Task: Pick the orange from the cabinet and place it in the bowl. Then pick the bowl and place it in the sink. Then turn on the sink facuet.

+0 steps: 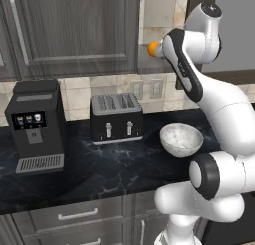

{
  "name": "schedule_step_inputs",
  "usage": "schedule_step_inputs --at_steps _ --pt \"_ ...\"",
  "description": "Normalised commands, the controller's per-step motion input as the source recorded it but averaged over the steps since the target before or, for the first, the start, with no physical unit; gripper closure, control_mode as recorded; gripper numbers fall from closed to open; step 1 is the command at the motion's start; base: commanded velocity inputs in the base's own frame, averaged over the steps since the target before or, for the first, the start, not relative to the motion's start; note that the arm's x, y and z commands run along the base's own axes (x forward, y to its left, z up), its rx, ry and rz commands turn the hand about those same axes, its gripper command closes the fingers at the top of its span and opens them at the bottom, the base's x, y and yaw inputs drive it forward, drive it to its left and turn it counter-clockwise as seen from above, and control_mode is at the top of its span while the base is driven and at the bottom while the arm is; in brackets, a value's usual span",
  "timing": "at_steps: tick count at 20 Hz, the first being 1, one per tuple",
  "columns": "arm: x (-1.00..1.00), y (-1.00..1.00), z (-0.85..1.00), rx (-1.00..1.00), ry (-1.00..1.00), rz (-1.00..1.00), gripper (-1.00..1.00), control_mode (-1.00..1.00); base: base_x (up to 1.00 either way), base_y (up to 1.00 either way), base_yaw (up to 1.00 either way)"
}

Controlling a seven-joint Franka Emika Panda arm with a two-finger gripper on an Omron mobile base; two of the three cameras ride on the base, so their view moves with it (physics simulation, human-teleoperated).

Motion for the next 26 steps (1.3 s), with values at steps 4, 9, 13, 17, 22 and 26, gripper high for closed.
schedule_step_inputs --at_steps 4,9,13,17,22,26 --pt "0.51 0.02 0.00 0.00 0.00 0.10 -1.00 -1.00 0.00 0.00 0.00" --pt "0.49 0.00 0.00 0.00 0.00 0.10 -1.00 -1.00 0.00 0.00 0.00" --pt "0.47 0.00 0.00 0.00 0.00 0.07 -1.00 -1.00 0.00 0.00 0.00" --pt "0.39 0.00 -0.04 0.00 0.00 0.06 -1.00 -1.00 0.00 0.00 0.00" --pt "0.35 0.03 -0.08 0.00 0.00 0.06 -1.00 -1.00 0.00 0.00 0.00" --pt "0.35 0.05 -0.08 0.00 0.00 0.05 -1.00 -1.00 0.00 0.00 0.00"
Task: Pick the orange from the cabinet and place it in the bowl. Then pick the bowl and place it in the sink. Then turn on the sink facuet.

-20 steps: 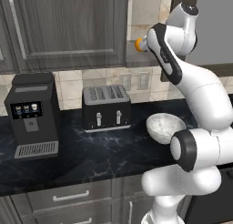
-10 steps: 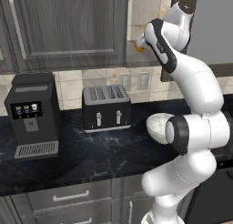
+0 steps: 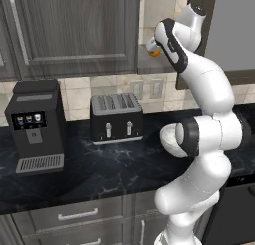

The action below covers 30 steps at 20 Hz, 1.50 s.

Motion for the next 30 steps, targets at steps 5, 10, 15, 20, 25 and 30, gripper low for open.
schedule_step_inputs --at_steps 5,10,15,20,25,30 --pt "0.39 0.09 -0.07 0.00 0.00 0.03 -1.00 -1.00 0.00 0.00 0.00" --pt "0.32 0.02 -0.01 0.00 0.00 0.01 -1.00 -1.00 0.00 0.00 0.00" --pt "0.11 0.00 0.00 0.00 0.00 0.03 1.00 -1.00 0.00 0.00 0.00" --pt "-0.06 -0.01 0.00 0.00 0.00 0.01 1.00 -1.00 0.00 0.00 0.00" --pt "-0.62 -0.09 0.00 0.00 -0.09 -0.01 1.00 -1.00 0.00 0.00 0.00" --pt "-1.00 -0.24 0.00 0.00 -0.13 -0.06 1.00 -1.00 0.00 0.00 0.00"
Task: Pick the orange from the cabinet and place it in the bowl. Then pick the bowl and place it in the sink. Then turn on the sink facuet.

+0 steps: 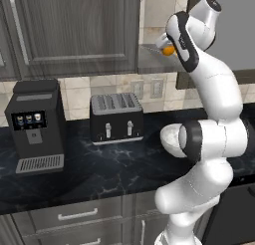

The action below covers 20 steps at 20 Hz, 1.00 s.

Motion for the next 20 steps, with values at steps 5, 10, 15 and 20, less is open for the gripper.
schedule_step_inputs --at_steps 5,10,15,20 --pt "-1.00 -0.24 -0.08 0.00 -0.03 -0.09 1.00 -1.00 0.00 0.00 0.00" --pt "-1.00 -0.16 -0.26 0.00 0.01 -0.12 1.00 -1.00 0.00 0.00 0.00" --pt "-1.00 -0.27 -0.27 0.00 0.12 -0.16 1.00 -1.00 0.00 0.00 0.00" --pt "-1.00 -0.32 -0.51 0.00 0.17 -0.12 1.00 -1.00 0.00 0.00 0.00"
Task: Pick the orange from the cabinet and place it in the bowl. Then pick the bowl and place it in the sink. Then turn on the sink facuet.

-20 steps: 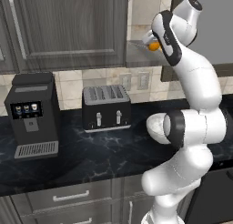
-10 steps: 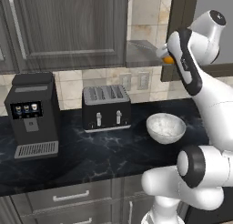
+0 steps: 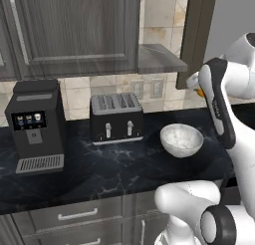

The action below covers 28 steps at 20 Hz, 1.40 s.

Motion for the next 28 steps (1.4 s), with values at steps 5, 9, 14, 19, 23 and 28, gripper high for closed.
schedule_step_inputs --at_steps 5,9,14,19,23,28 --pt "-0.45 -0.20 -0.81 -0.01 0.22 -0.05 1.00 -1.00 0.00 0.00 0.00" --pt "0.03 -0.01 -1.00 -0.01 0.20 -0.04 1.00 -1.00 0.00 0.00 0.00" --pt "0.33 0.00 -0.90 0.00 0.14 0.00 1.00 -1.00 0.00 0.00 0.00" --pt "0.37 -0.07 -0.57 0.00 0.06 0.00 1.00 -1.00 0.00 0.00 0.00" --pt "0.44 -0.03 -0.33 0.00 0.02 0.00 1.00 -1.00 0.00 0.00 0.00" --pt "0.27 -0.04 -0.04 0.00 0.02 -0.02 1.00 -1.00 0.00 0.00 0.00"
